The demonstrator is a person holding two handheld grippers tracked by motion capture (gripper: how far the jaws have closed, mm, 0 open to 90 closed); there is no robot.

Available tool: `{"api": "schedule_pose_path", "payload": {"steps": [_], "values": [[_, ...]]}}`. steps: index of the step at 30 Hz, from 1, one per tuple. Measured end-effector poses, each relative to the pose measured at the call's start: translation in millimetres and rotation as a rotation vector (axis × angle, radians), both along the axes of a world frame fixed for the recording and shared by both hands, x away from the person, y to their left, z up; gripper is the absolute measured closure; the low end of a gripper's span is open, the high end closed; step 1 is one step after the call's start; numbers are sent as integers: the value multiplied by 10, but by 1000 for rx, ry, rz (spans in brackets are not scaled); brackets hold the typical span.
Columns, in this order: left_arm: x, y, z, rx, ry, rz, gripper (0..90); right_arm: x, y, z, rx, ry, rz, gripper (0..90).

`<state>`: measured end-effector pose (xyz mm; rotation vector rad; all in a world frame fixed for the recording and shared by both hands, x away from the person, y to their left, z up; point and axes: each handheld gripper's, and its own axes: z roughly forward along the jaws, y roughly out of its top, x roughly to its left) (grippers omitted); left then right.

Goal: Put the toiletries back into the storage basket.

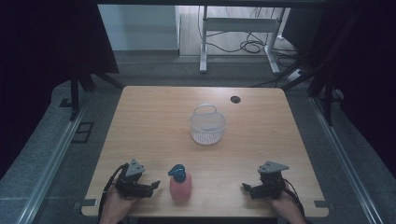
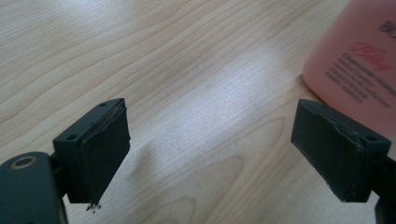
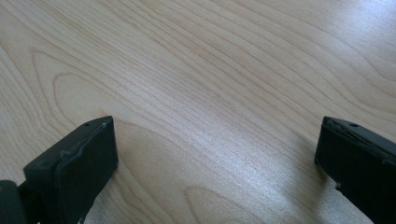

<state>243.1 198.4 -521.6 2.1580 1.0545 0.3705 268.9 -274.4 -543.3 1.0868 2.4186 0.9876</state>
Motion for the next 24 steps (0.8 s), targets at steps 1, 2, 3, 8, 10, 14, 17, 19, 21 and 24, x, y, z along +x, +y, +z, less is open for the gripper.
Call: {"api": "schedule_pose_path", "payload": {"steps": [1,2,3,8,10,14,17,19,21,24], "values": [[-12,5,11,0,-2,-6,115,0,0,0,0,0,0,0],[-25,9,21,-5,-3,-9,115,0,0,0,0,0,0,0],[-36,16,32,-11,-4,-11,115,0,0,0,0,0,0,0],[-94,46,89,-46,-5,-24,116,0,0,0,0,0,0,0],[-120,52,112,-56,-5,-32,117,0,0,0,0,0,0,0],[-168,50,147,-57,-3,-46,123,0,0,0,0,0,0,0],[-206,36,182,-58,6,-61,124,0,0,0,0,0,0,0],[-223,25,203,-53,6,-74,125,0,0,0,0,0,0,0],[-245,8,229,-55,5,-84,122,0,0,0,0,0,0,0],[-275,-11,273,-72,1,-103,119,0,0,0,0,0,0,0]]}}
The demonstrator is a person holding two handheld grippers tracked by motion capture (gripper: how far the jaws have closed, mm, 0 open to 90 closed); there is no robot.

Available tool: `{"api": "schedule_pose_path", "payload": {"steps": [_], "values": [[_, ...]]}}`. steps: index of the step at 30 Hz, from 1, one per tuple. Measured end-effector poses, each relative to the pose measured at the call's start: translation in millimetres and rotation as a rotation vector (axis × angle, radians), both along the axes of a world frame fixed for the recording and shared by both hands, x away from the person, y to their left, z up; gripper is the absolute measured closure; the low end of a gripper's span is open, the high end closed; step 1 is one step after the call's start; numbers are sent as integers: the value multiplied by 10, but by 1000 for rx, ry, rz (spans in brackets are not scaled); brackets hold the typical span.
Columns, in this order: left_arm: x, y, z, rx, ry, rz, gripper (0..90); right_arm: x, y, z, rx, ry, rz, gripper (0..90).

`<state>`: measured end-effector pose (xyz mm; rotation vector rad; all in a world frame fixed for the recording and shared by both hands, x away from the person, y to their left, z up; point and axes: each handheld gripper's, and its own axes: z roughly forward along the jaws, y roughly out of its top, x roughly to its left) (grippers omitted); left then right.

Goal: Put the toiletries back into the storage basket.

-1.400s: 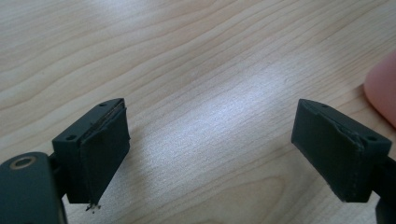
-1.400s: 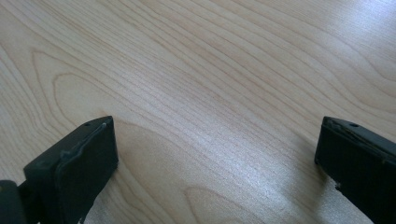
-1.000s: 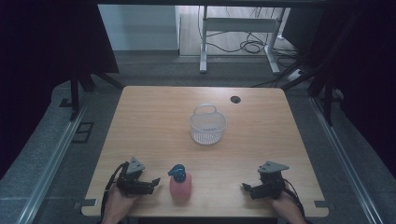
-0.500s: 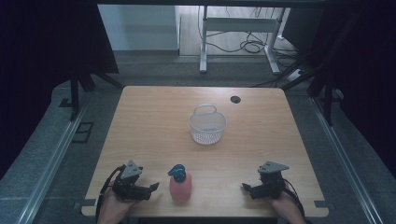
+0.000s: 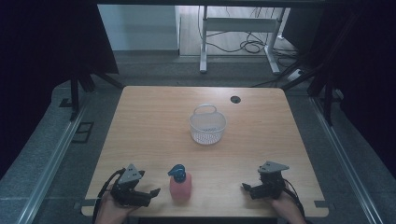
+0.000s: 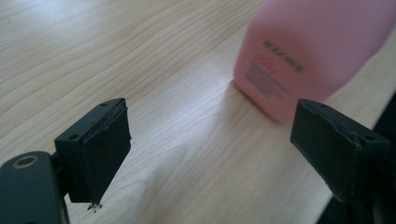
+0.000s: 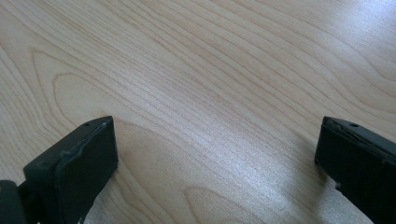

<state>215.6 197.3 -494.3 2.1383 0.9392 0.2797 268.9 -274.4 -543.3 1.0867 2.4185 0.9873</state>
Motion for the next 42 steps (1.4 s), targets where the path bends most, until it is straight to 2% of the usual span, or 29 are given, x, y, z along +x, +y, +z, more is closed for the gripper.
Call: {"api": "schedule_pose_path", "payload": {"steps": [9,15,21,28,42], "values": [[-69,-92,147,-23,-5,-54,123,0,0,0,0,0,0,0],[-95,-163,249,-57,-14,-92,128,0,-1,0,-1,0,1,0],[-102,-245,343,-64,-33,-129,140,0,-1,0,-1,0,0,0],[-66,-335,408,-79,-60,-151,160,0,-1,0,-1,0,1,0],[48,-537,483,-72,-78,-199,252,0,-1,0,-1,0,1,0]]}}
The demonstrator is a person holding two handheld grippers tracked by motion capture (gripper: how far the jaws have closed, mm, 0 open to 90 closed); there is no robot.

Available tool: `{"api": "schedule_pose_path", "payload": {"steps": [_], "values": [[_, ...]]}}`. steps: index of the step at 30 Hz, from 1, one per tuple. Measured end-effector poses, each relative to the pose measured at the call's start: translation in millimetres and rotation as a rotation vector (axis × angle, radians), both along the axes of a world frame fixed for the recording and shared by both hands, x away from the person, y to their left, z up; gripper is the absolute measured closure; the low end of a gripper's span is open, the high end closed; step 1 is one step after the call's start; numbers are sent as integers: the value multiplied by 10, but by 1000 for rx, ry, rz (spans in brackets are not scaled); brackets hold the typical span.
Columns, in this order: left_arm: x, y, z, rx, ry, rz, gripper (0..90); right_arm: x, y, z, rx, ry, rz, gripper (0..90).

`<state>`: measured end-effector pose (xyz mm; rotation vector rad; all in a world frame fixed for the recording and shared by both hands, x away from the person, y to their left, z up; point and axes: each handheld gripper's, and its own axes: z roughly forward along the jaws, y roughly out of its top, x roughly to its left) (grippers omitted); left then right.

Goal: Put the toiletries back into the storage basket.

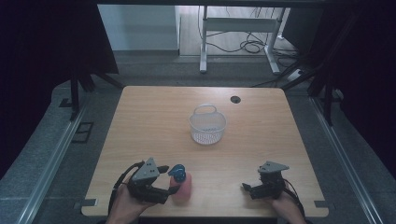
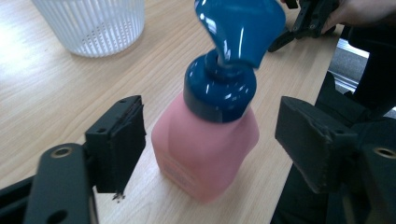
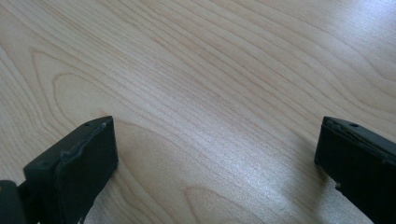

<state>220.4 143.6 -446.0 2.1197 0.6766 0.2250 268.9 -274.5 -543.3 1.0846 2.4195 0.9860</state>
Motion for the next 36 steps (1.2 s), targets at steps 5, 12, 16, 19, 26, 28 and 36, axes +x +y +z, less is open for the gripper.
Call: {"api": "schedule_pose_path", "payload": {"steps": [5,12,16,19,26,28,36], "values": [[35,-66,12,5,-10,-13,303,0,0,0,0,0,0,0],[70,-159,22,14,-21,-31,357,0,-1,0,-1,0,1,0],[86,-200,26,18,-27,-34,396,0,-1,0,-1,0,0,0],[92,-216,24,24,-30,-33,432,0,-1,1,-1,1,0,0],[92,-219,12,30,-32,-29,521,0,-1,0,-1,0,1,0],[90,-223,16,33,-36,-29,523,1,-1,0,-1,0,2,0],[117,-248,56,33,-44,-16,527,0,-1,0,-1,0,1,0]]}}
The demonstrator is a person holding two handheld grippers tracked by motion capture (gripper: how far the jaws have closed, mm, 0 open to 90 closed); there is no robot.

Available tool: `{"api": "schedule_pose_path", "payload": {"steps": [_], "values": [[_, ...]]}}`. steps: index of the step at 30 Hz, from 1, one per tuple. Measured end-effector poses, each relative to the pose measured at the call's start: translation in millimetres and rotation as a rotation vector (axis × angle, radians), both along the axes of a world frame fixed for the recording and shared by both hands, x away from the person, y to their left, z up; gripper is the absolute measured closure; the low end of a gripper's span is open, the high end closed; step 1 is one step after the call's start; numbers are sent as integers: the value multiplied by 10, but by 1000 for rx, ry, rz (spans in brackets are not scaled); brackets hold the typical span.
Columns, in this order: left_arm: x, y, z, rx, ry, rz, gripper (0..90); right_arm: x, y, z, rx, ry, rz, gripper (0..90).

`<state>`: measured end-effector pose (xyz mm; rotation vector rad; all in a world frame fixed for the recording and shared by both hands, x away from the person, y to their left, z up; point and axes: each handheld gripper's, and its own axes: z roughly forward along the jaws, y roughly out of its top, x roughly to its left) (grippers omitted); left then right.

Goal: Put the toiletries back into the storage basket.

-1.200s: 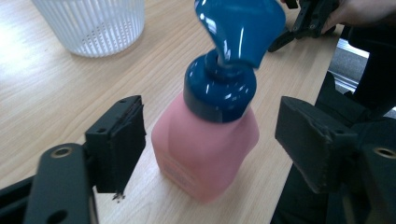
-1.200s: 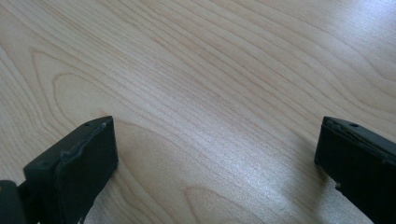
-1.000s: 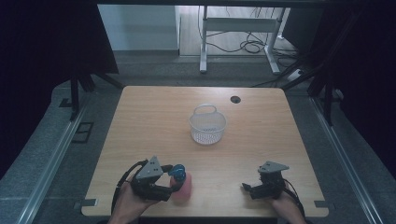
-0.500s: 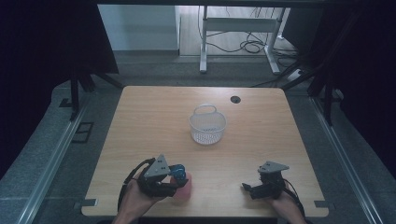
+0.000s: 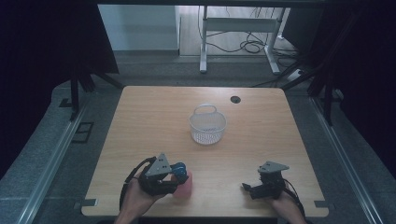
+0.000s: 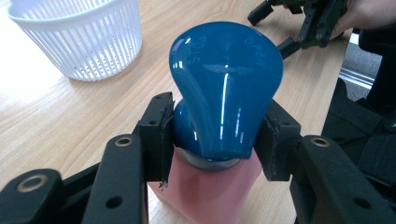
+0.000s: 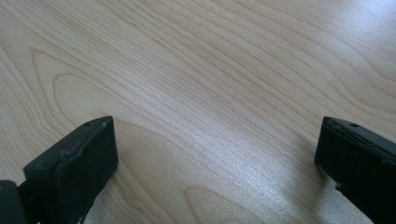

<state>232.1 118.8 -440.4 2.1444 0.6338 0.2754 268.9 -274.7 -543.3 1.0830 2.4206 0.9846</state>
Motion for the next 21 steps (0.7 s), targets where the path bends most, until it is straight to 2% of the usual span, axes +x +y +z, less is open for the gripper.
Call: {"api": "schedule_pose_path", "payload": {"steps": [9,21], "values": [[38,-42,100,17,-5,-2,527,0,0,0,0,0,0,0],[150,-103,258,16,-17,13,527,1,0,0,0,0,1,0]]}}
